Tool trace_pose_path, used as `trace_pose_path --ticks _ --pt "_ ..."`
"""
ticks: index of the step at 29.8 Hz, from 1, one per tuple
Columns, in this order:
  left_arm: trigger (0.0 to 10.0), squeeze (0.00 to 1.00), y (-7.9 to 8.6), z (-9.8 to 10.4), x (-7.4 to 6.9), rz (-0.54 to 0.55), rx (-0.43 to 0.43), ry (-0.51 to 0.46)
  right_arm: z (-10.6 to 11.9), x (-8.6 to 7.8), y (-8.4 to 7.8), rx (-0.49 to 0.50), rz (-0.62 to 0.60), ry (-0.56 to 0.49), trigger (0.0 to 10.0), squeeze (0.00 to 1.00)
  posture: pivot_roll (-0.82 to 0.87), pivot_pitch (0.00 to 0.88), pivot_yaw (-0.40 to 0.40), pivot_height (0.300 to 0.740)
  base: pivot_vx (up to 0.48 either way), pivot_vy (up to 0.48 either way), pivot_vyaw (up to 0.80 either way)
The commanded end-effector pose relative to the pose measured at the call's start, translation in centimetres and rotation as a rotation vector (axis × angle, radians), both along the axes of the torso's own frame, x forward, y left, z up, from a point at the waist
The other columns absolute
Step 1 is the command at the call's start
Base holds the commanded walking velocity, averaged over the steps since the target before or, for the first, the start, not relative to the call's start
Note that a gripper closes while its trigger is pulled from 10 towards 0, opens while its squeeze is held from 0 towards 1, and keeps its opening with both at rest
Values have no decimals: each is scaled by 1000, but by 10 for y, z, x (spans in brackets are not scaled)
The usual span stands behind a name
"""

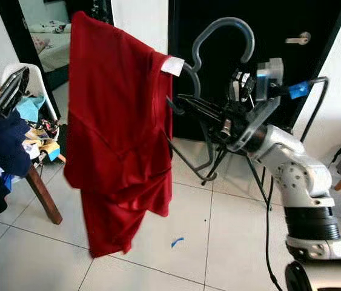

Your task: Hang hanger

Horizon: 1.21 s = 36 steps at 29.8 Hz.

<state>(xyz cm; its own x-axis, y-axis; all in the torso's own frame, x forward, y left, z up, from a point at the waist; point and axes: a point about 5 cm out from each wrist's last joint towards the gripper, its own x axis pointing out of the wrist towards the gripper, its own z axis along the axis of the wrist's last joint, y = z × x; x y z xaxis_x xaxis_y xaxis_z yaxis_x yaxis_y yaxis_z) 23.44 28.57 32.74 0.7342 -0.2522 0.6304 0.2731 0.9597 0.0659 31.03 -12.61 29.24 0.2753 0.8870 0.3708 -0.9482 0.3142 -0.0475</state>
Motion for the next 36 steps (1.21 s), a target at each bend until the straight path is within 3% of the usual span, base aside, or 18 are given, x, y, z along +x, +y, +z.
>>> trace_pose_path --ticks 1,7,8,13,14,16,17,19,20,36 --pt "10000 0 -4 -6 -1 -119 -73 -2 9 -9 0 24 60 -44 10000 0 39 0 -4 740 0 0 0" --pt "10000 0 -17 -18 -3 -284 -79 35 12 -14 0 23 95 -61 10000 0 28 0 -2 740 0 0 0" --pt "10000 0 -26 -27 -3 -354 -50 68 13 -16 1 19 101 -70 10000 0 27 0 -1 740 0 0 0" --pt "10000 0 -31 -30 -2 -369 -25 77 14 -16 2 18 106 -74 10000 0 29 0 -1 740 0 0 0" --pt "7490 0 -32 -31 0 -358 -17 81 14 -16 2 19 107 -75 10000 0 31 0 -2 740 0 0 0" --pt "7490 0 -32 -31 0 -358 -17 81 14 -16 2 19 107 -75 10000 0 31 0 -2 740 0 0 0" --pt "3608 0 -31 -32 1 -356 -17 85 14 -17 3 18 111 -74 10000 0 31 0 -2 740 0 0 0" --pt "3608 0 -31 -33 1 -352 -18 88 15 -18 3 19 115 -74 10000 0 30 0 -2 740 0 0 0" --pt "0 0 -31 -34 2 -353 -20 89 15 -18 4 19 121 -74 10000 0 29 0 -2 740 0 0 0" --pt "0 0 -28 -29 3 -330 -7 58 15 -21 5 9 125 -75 10000 0 22 0 8 740 0 0 0"
